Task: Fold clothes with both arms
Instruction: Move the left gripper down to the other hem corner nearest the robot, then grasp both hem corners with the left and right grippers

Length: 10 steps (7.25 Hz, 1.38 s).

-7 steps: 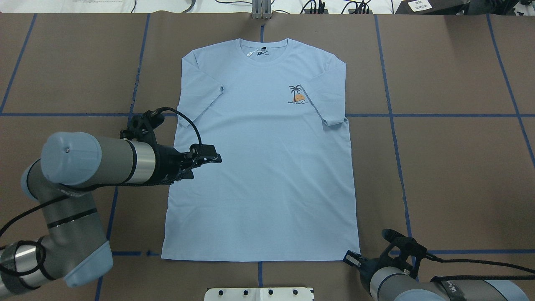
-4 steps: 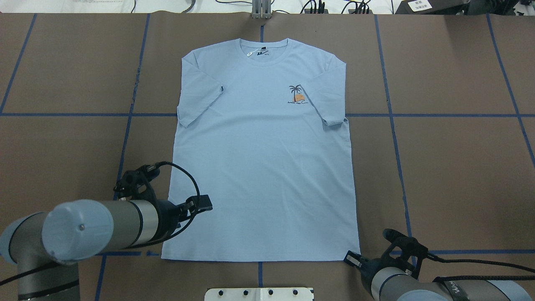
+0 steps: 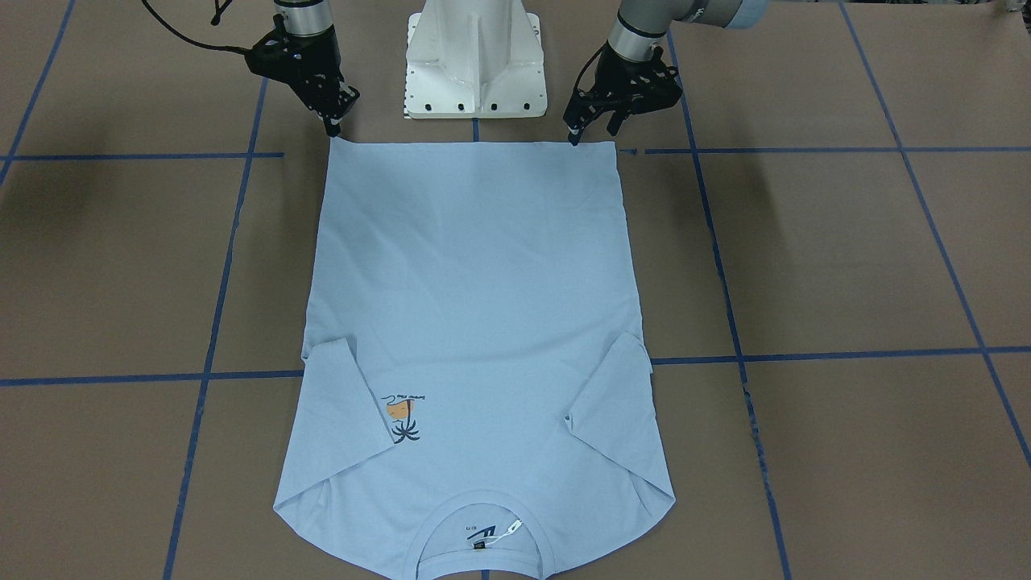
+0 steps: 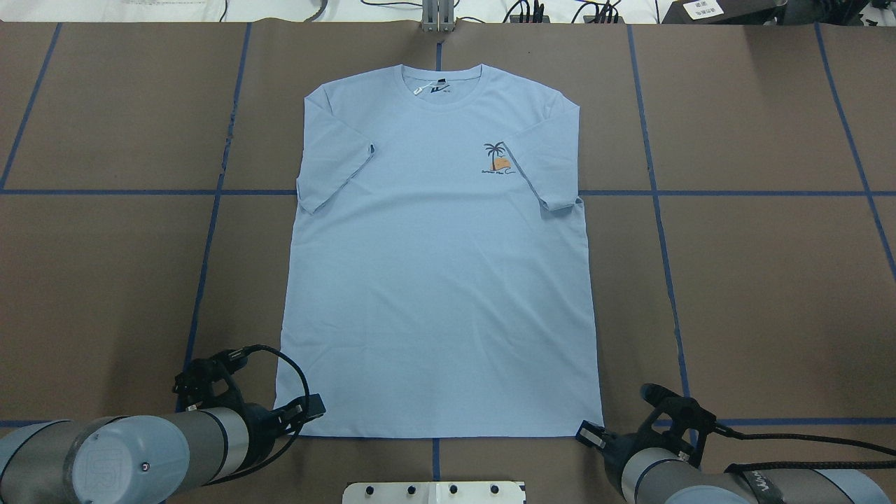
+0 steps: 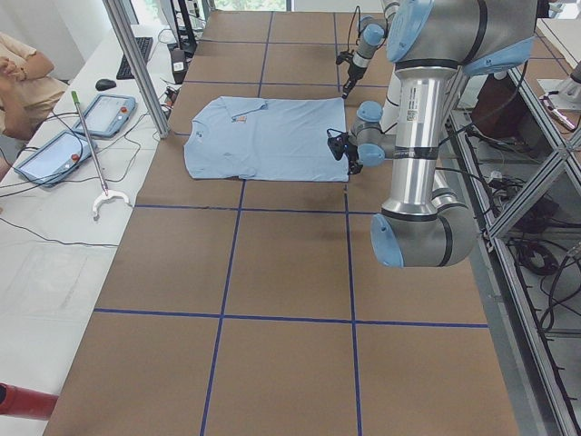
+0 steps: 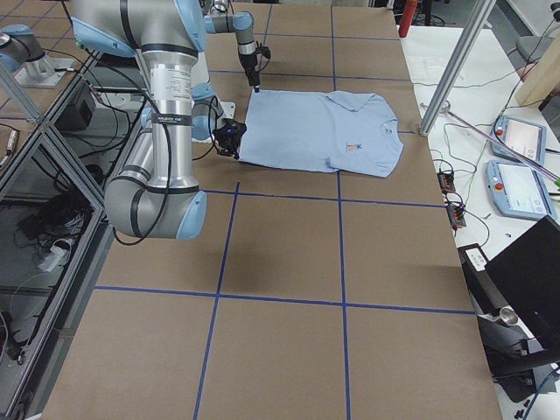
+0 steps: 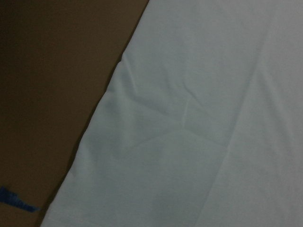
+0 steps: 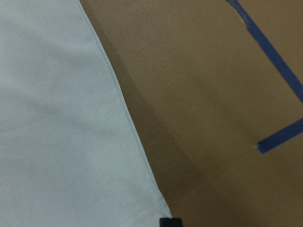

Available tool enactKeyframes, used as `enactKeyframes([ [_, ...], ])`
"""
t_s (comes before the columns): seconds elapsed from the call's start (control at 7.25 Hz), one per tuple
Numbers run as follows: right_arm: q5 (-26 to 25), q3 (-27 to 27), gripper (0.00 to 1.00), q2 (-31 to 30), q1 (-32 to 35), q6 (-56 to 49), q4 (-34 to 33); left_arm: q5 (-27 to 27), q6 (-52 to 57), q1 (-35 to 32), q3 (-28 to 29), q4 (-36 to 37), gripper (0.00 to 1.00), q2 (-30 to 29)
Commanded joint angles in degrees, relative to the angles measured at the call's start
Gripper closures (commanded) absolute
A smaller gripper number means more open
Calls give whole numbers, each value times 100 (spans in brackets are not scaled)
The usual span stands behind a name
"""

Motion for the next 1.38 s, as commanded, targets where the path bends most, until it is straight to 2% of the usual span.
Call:
enactKeyframes([
  [0.0, 0, -1, 100, -1, 0, 1, -3, 31, -12, 51, -1, 267, 17, 25],
  [0.28, 0, -1, 100, -1, 9, 1, -3, 31, -12, 69, 34, 285, 20, 60],
  [0.55, 0, 7, 100, -1, 17, 1, -3, 31, -3, 95, 96, 285, 28, 52],
  [0.69, 0, 7, 100, -1, 17, 1, -3, 31, -3, 104, 122, 276, 39, 52],
  [0.83, 0, 7, 100, 8, 17, 1, -3, 31, -3, 95, 96, 285, 82, 52],
  [0.97, 0, 7, 100, -1, 17, 1, -3, 22, 5, 86, 87, 285, 100, 52],
  [1.24, -9, -1, 100, -1, 17, 1, -3, 22, 6, 86, 0, 285, 100, 43],
])
